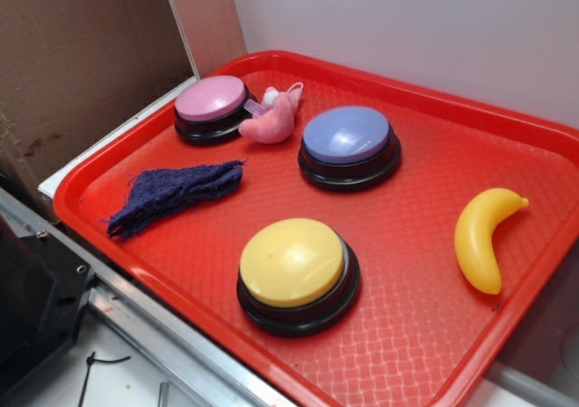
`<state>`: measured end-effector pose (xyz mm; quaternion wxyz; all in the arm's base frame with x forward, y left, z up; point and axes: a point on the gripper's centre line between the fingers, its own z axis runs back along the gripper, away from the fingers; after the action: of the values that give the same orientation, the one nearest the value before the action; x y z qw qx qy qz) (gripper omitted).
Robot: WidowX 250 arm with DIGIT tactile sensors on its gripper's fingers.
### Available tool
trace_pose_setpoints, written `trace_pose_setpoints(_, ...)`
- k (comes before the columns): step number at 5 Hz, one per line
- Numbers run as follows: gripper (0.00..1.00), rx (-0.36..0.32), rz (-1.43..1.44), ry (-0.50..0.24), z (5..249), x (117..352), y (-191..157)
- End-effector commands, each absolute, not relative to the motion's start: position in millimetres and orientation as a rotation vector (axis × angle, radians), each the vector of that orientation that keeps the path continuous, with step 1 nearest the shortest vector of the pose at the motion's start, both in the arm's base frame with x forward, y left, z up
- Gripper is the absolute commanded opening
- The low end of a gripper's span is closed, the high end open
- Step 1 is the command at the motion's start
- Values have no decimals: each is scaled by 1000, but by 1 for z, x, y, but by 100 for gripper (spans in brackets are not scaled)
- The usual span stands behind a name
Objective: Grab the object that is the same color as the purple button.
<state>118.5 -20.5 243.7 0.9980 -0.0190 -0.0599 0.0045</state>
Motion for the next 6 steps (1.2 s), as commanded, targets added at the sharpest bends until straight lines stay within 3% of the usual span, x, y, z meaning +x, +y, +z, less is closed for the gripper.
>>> trace_pose_setpoints(1,100,-38,9,-120,244,118,-21)
trace_pose_setpoints(2,100,-5,-57,-147,220,136,-21)
trace_pose_setpoints(3,100,48,-148,-222,189,157,-20)
trace_pose_setpoints(4,100,19,-268,-280,163,166,-20)
trace_pose_setpoints(6,100,-20,-434,-322,108,177,-9)
